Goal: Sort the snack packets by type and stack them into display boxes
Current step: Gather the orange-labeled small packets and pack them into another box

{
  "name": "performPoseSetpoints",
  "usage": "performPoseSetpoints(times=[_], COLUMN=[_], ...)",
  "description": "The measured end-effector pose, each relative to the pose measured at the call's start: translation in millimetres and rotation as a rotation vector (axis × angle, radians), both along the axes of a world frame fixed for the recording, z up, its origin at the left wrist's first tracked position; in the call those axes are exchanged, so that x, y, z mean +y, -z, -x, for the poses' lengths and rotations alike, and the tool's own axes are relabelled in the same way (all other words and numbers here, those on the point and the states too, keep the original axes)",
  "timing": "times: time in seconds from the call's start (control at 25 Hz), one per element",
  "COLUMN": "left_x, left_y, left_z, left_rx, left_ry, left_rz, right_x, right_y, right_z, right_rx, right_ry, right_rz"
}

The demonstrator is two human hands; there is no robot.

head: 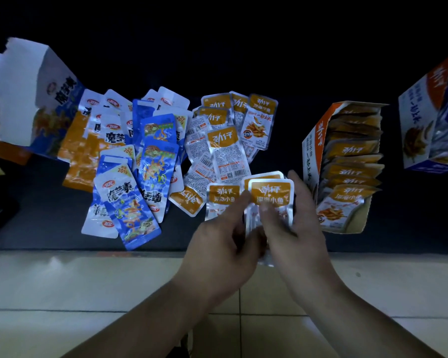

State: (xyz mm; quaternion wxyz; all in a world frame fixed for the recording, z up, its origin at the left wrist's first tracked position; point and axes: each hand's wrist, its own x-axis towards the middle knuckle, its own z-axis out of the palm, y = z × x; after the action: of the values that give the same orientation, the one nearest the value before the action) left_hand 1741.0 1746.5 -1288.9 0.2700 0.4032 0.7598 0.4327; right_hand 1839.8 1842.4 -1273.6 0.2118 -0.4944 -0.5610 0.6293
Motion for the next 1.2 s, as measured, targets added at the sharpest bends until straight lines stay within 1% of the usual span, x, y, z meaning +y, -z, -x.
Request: performPoseSetpoints(times=[0.04, 0.08, 0.12, 0.16, 0.2, 0.24, 0.28, 0.32, 0.4, 0.52, 0.56, 0.6, 0.64, 0.68, 0.72, 0.76, 0.8, 0.88, 1.0, 1.12, 1.16, 1.2], left_x=[-0.3, -2.6, -5.2, -6.8, -7.9, -8.1, -7.0, -3.7, 1.6, 2.7, 2.2, 2.9, 5.7, 9.4, 14.1, 20.8, 27.3, 41.0, 55.4, 59.2, 59.6, 59.9], left_y=[-0.7, 3.3, 9.3, 14.8, 18.4, 22.4, 26.3, 27.0, 28.2, 25.9, 22.7, 13.4, 1.5, -14.7, -32.2, -48.0, -58.7, -65.9, -62.4, -59.9, -60.5, -62.2], left_z=[7.0, 16.9, 27.2, 35.7, 40.0, 40.0, 37.6, 35.5, 36.3, 39.9, 40.8, 39.1, 35.7, 30.8, 23.9, 13.8, 2.8, -21.4, -50.5, -69.9, -75.9, -82.4], left_rx=[0.075, 0.153, 0.231, 0.295, 0.332, 0.352, 0.348, 0.302, 0.173, 0.122, 0.063, -0.046, -0.195, -0.338, -0.465, -0.539, -0.555, -0.468, -0.317, 0.043, 0.041, -0.025], left_ry=[0.002, -0.050, -0.120, -0.168, -0.170, -0.152, -0.127, -0.120, -0.180, -0.235, -0.284, -0.341, -0.377, -0.368, -0.311, -0.221, -0.126, 0.003, 0.037, 0.032, 0.040, 0.063], left_rz=[0.006, 0.039, 0.117, 0.237, 0.353, 0.427, 0.454, 0.448, 0.384, 0.321, 0.247, 0.149, 0.030, -0.055, -0.108, -0.128, -0.130, -0.111, -0.115, -0.087, -0.073, -0.066], right_x=[0.6, 1.5, 2.6, 3.7, 4.6, 5.2, 6.0, 6.9, 7.8, 12.2, 14.9, 17.8, 22.1, 26.6, 30.7, 34.5, 37.0, 38.0, 34.3, 34.0, 33.9, 33.1], right_y=[-0.9, -1.3, -1.1, -1.2, -1.8, -4.7, -6.9, -8.2, -13.4, -25.1, -29.2, -33.4, -36.7, -38.9, -39.9, -41.3, -42.1, -46.1, -57.1, -59.1, -57.9, -56.3], right_z=[-1.5, -3.5, -5.5, -7.1, -8.2, -7.5, -6.6, -5.8, -7.0, -15.5, -19.1, -23.4, -29.0, -34.8, -40.5, -46.9, -52.3, -64.0, -77.4, -94.7, -99.7, -103.5], right_rx=[-0.021, -0.040, -0.054, -0.058, -0.061, -0.057, -0.052, -0.046, -0.032, 0.000, 0.016, 0.027, 0.035, 0.040, 0.042, 0.040, 0.048, 0.083, 0.145, 0.182, 0.170, 0.166], right_ry=[-0.016, -0.023, -0.023, -0.019, -0.017, -0.024, -0.029, -0.035, -0.050, -0.049, -0.043, -0.033, -0.015, 0.000, 0.010, 0.012, 0.011, 0.009, 0.030, 0.021, 0.021, 0.028], right_rz=[-0.009, -0.021, -0.032, -0.041, -0.050, -0.062, -0.076, -0.091, -0.104, -0.145, -0.163, -0.172, -0.179, -0.187, -0.196, -0.201, -0.194, -0.176, -0.141, -0.113, -0.108, -0.099])
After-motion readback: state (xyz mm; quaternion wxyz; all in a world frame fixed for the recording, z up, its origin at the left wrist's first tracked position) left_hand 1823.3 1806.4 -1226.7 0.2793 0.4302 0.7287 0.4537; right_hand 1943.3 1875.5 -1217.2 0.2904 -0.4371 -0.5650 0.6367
